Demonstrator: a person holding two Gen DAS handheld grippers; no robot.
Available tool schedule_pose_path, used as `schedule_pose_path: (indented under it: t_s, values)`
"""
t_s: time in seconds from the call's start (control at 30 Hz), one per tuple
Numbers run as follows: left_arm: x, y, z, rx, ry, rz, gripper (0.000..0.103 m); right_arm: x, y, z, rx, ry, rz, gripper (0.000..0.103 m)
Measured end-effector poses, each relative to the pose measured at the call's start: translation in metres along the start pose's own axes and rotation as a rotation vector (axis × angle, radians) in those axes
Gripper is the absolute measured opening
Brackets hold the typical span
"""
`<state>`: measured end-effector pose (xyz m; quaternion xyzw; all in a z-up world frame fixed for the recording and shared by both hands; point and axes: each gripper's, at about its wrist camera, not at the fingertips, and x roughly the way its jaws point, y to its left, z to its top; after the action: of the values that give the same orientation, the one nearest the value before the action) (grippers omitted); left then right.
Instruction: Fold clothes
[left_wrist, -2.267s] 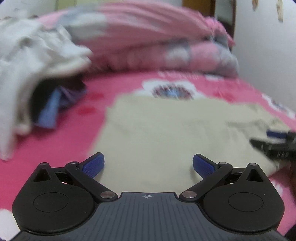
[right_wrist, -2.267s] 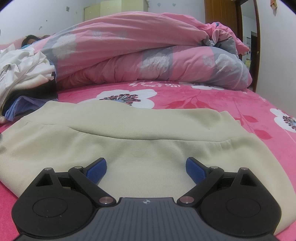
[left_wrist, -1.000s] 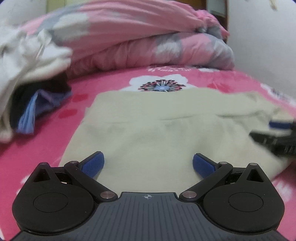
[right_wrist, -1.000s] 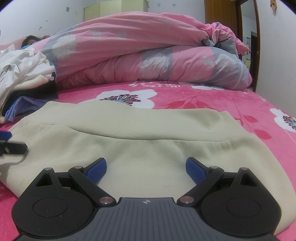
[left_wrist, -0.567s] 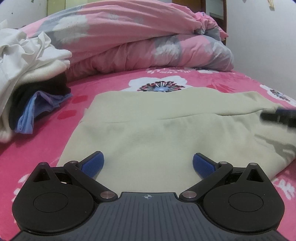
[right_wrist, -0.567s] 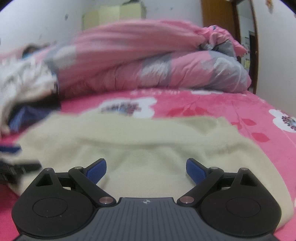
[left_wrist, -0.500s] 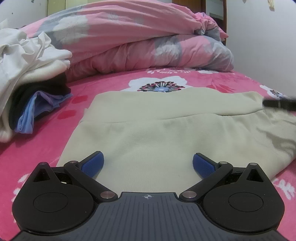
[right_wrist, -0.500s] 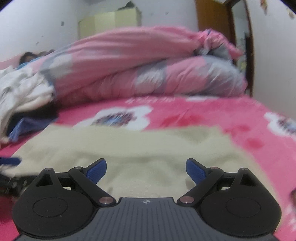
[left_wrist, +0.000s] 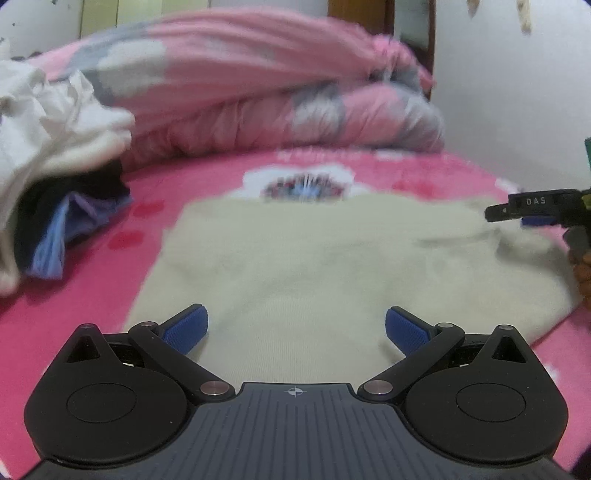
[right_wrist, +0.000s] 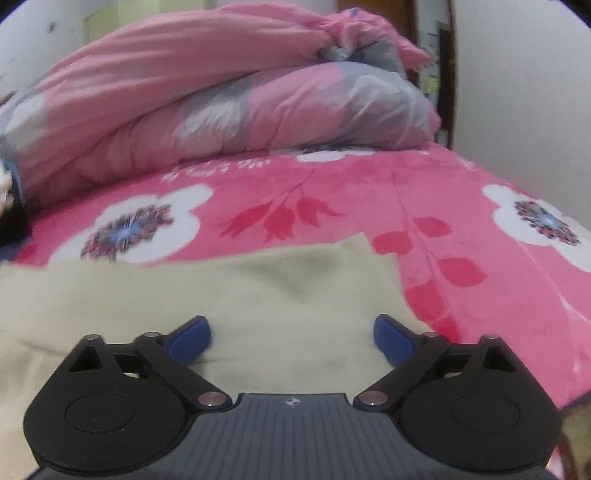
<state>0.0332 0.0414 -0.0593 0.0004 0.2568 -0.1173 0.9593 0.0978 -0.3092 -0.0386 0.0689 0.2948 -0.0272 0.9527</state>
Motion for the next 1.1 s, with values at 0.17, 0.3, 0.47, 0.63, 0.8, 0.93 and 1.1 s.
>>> schedule_pose_path:
  t_s: [0.17,0.3,0.47,0.63,0.8,0.93,1.1]
  values:
    - [0.013,0.010,0.028,-0.105,0.016,0.000,0.103,-0.009,0.011,0.014,0.105,0.007,0.116,0.093]
    - [0.057,0.008,0.020,-0.096,0.202,0.051,0.103,0.021,0.039,-0.009,-0.055,0.046,0.018,0.098]
    - [0.054,-0.005,0.016,-0.021,0.170,0.097,0.103,0.003,0.042,-0.003,-0.014,0.050,0.000,0.096]
    - [0.055,-0.005,0.018,-0.032,0.177,0.104,0.103,-0.035,0.066,-0.018,-0.057,-0.030,0.089,0.101]
    - [0.054,-0.004,0.019,-0.036,0.189,0.110,0.103,-0.012,0.079,-0.052,-0.158,-0.011,0.030,0.103]
    - [0.053,-0.005,0.018,-0.036,0.185,0.116,0.103,-0.023,0.083,-0.045,-0.159,0.002,0.022,0.103]
    - [0.053,-0.006,0.017,-0.030,0.185,0.120,0.103,-0.029,0.086,-0.057,-0.183,-0.015,0.081,0.103]
